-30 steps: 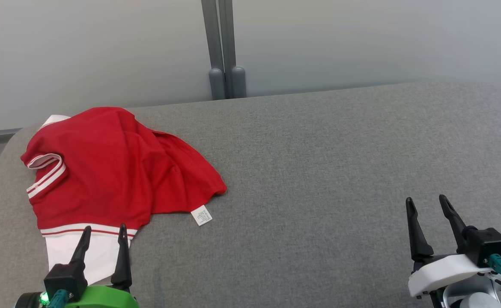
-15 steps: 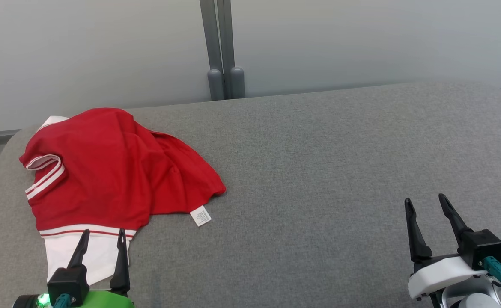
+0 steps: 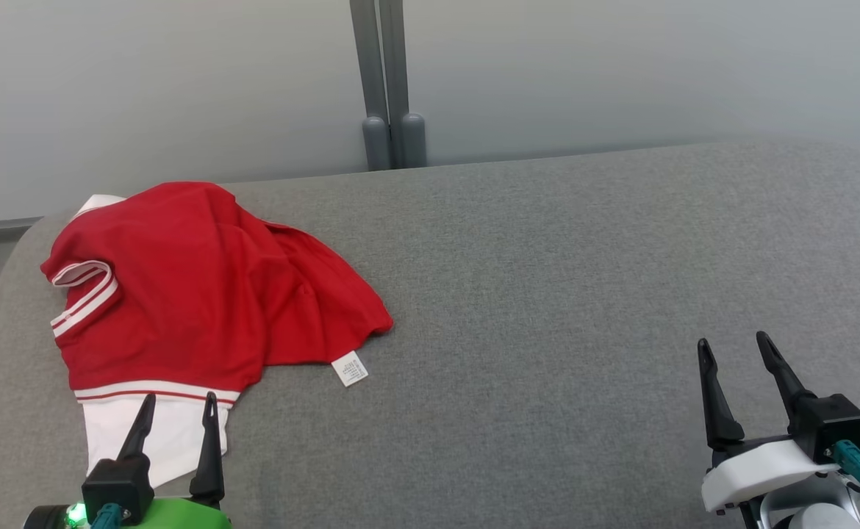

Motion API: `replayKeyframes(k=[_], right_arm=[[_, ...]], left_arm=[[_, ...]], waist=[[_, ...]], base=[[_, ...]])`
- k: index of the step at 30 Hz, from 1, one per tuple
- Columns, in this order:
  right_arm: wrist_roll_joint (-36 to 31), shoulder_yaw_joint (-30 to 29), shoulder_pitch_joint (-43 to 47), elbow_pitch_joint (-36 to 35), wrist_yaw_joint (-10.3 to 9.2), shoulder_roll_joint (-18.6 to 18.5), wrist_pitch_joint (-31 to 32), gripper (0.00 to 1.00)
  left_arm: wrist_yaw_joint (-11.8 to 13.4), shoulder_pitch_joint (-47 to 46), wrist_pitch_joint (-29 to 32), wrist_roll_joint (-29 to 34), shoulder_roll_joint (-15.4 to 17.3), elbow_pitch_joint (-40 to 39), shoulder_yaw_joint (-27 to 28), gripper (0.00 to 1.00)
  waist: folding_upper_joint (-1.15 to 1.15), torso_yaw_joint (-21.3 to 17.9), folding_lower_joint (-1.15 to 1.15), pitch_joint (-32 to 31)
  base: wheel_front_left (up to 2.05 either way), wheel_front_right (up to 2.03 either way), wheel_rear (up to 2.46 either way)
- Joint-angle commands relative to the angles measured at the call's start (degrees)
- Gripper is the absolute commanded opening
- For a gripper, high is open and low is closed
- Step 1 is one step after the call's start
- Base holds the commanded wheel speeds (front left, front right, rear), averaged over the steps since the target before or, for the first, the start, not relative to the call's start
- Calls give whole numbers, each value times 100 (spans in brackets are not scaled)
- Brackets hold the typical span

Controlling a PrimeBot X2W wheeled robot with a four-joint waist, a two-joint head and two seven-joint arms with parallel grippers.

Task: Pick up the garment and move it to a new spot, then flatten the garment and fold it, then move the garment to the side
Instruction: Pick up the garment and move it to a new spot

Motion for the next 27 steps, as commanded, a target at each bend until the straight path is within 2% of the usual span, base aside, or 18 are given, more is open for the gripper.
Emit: replayKeyframes(k=[1, 11, 15, 20, 27], right_arm=[[-5, 23, 73, -43, 1, 3, -21, 100], [62, 414, -54, -7, 0, 97, -20, 100], [80, 505, -98, 26, 0, 101, -20, 100], [65, 509, -121, 40, 0, 107, -21, 100], [99, 540, -136, -27, -1, 43, -21, 100]], left_arm=[[-17, -81, -21, -10, -3, 12, 12, 100], [-21, 40, -20, -68, -19, 91, 111, 100], [-30, 109, -15, -99, -15, 55, 216, 100], [-46, 149, -14, -97, -21, -4, 223, 100], [-62, -258, -15, -253, -71, 183, 5, 100]], waist=[[0, 121, 0, -12], [0, 1301, 0, -80], [0, 1637, 0, -106], [0, 1750, 0, -83], [0, 1585, 0, 139]], base=[[0, 0, 0], [0, 0, 0], [0, 0, 0], [0, 0, 0], [0, 0, 0]])
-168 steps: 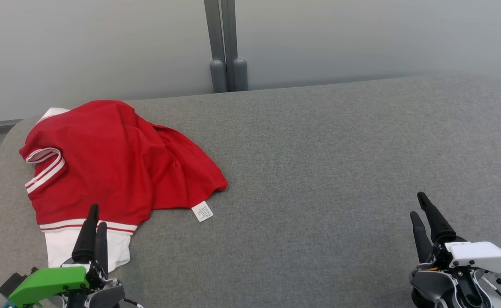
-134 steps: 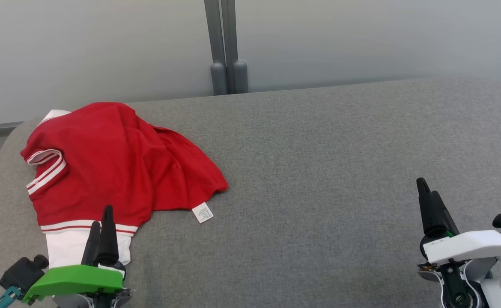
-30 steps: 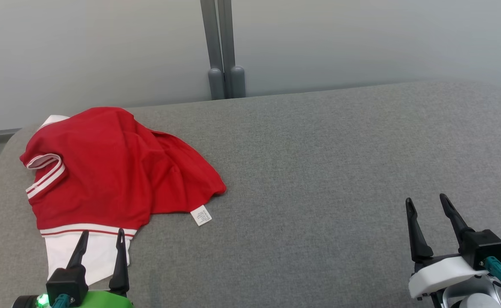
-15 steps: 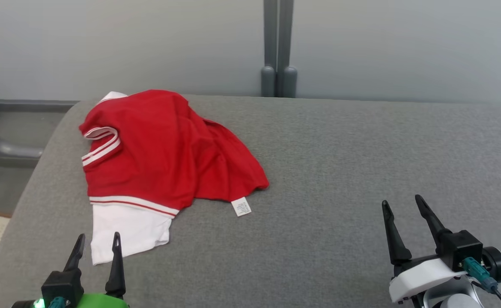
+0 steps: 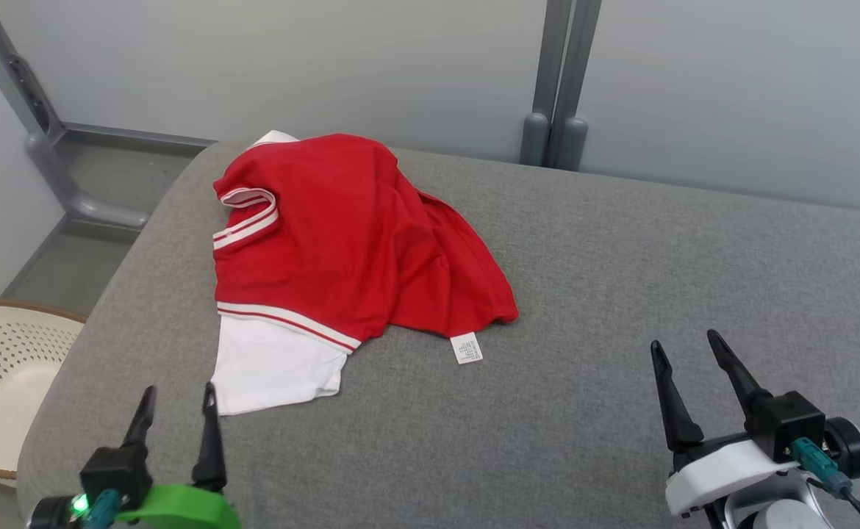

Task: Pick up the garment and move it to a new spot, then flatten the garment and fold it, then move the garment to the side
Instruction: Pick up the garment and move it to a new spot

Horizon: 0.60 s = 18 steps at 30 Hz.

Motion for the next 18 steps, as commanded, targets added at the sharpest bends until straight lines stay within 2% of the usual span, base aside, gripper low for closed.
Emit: replayKeyframes(k=[1, 3, 10, 15, 18], right_arm=[[33, -26, -96, -52, -1, -57, -19, 100], [21, -20, -178, -112, -1, -108, -20, 100], [74, 132, -763, -281, -1, -367, -19, 100], [150, 276, -1155, -349, -2, -446, -20, 100], [178, 341, -1275, -360, -2, -419, -20, 100]], left_arm=[[-18, -240, -4, -34, -42, 139, -166, 100], [-23, -602, 90, -178, -46, 472, -504, 100], [-22, -2373, 1375, -1031, 172, 1536, -1568, 100], [-6, -3444, 2071, -1326, 533, 2248, -1658, 100], [179, -3862, 2275, -1308, 713, 2650, -1547, 100]], waist=[[0, -121, 0, 222], [0, -194, 0, 446], [0, -581, 0, 1500], [0, -913, 0, 2088], [0, -1085, 0, 2259]], base=[[0, 0, 0], [0, 0, 0], [0, 0, 0], [0, 0, 0], [0, 0, 0]])
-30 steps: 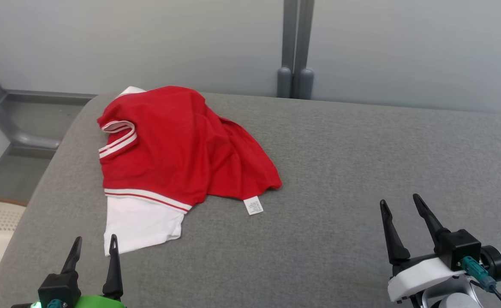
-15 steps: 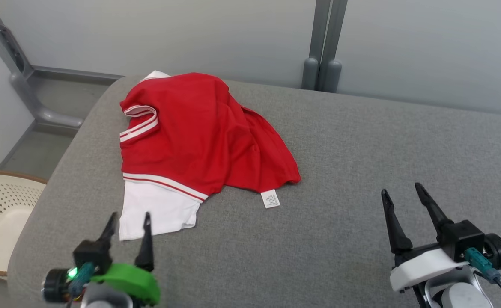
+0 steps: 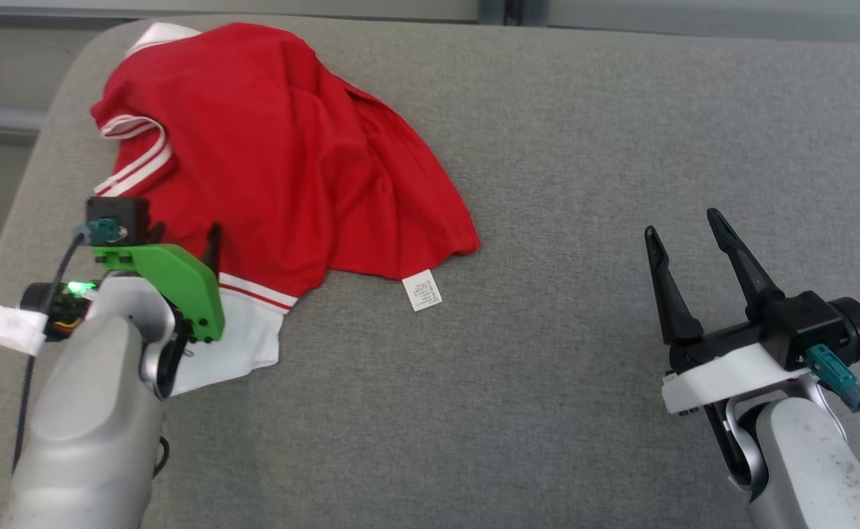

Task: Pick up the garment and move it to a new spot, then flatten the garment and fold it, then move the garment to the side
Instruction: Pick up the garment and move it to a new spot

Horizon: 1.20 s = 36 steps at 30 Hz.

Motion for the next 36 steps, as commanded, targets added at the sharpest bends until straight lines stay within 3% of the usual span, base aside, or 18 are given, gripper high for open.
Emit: replayKeyframes(k=[1, 10, 12, 13, 18, 24, 36], right_arm=[[48, -1, -101, -24, -2, 8, -19, 100], [73, 4, -206, 65, -2, 115, -19, 100], [70, -9, -215, 74, -2, 128, -19, 100], [72, -37, -211, 80, -2, 141, -18, 100], [52, -121, 14, 145, -2, 197, -18, 100], [7, -316, 349, 190, -2, 290, -19, 100], [10, -328, 629, 251, -2, 418, -19, 100]], left_arm=[[63, -227, 54, -48, 44, 131, 54, 100], [79, -730, 202, -269, 325, 878, 263, 100], [147, -781, 238, -227, 377, 1007, 233, 45], [176, -812, 215, -266, 365, 1031, 262, 0], [139, -716, 210, -275, 482, 911, 235, 0], [48, -318, 292, -461, 770, 72, 336, 0], [608, 380, 1244, -896, 1749, -3421, 1208, 0]], waist=[[0, -610, -1, 656], [0, -939, -1, 732], [0, -965, -1, 707], [0, -971, -1, 681], [0, -949, -1, 447], [0, -798, -1, 82], [0, -693, -1, -510]], base=[[0, 0, 0], [0, 0, 0], [0, 0, 0], [0, 0, 0], [0, 0, 0], [0, 0, 0], [0, 0, 0]])
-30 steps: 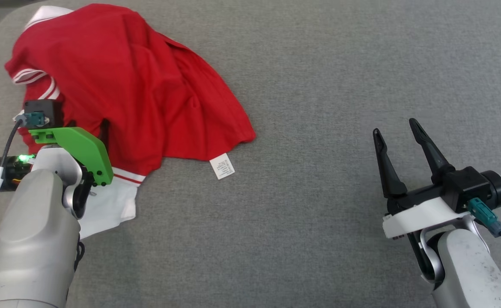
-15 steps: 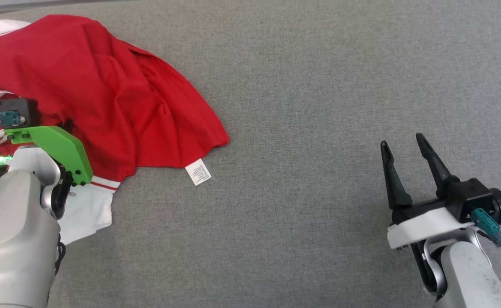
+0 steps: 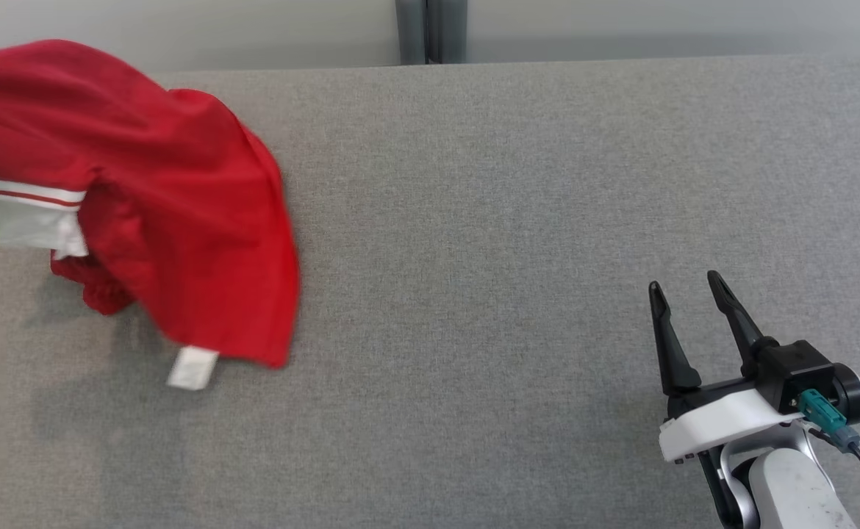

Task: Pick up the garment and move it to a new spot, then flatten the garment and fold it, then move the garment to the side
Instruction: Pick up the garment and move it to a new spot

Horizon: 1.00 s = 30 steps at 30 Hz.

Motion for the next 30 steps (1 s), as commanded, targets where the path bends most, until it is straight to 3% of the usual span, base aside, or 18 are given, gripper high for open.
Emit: replayKeyframes(k=[1, 9, 18, 25, 30], right_arm=[[-10, 4, 68, 9, -1, 6, -20, 100], [26, -18, 140, 36, -2, 55, -19, 100], [23, -7, 208, 60, -2, 92, -19, 100], [62, 51, 184, 77, -2, 109, -19, 100], [86, 59, 175, 88, -2, 118, -19, 100]], left_arm=[[48, 86, 89, -46, 49, -289, 50, 0], [173, 124, 592, -299, -43, -2044, -27, 0], [199, -71, 979, -579, -514, -3343, -653, 0], [206, -65, 1198, -825, -947, -3738, -1231, 0], [262, 397, 1184, -948, -1283, -3223, -1707, 0]], waist=[[0, 2, 0, -135], [0, -291, 0, -323], [0, -968, 0, -474], [0, -1652, 0, -456], [0, -2133, 0, -380]], base=[[0, 0, 0], [0, 0, 0], [0, 0, 0], [0, 0, 0], [0, 0, 0]])
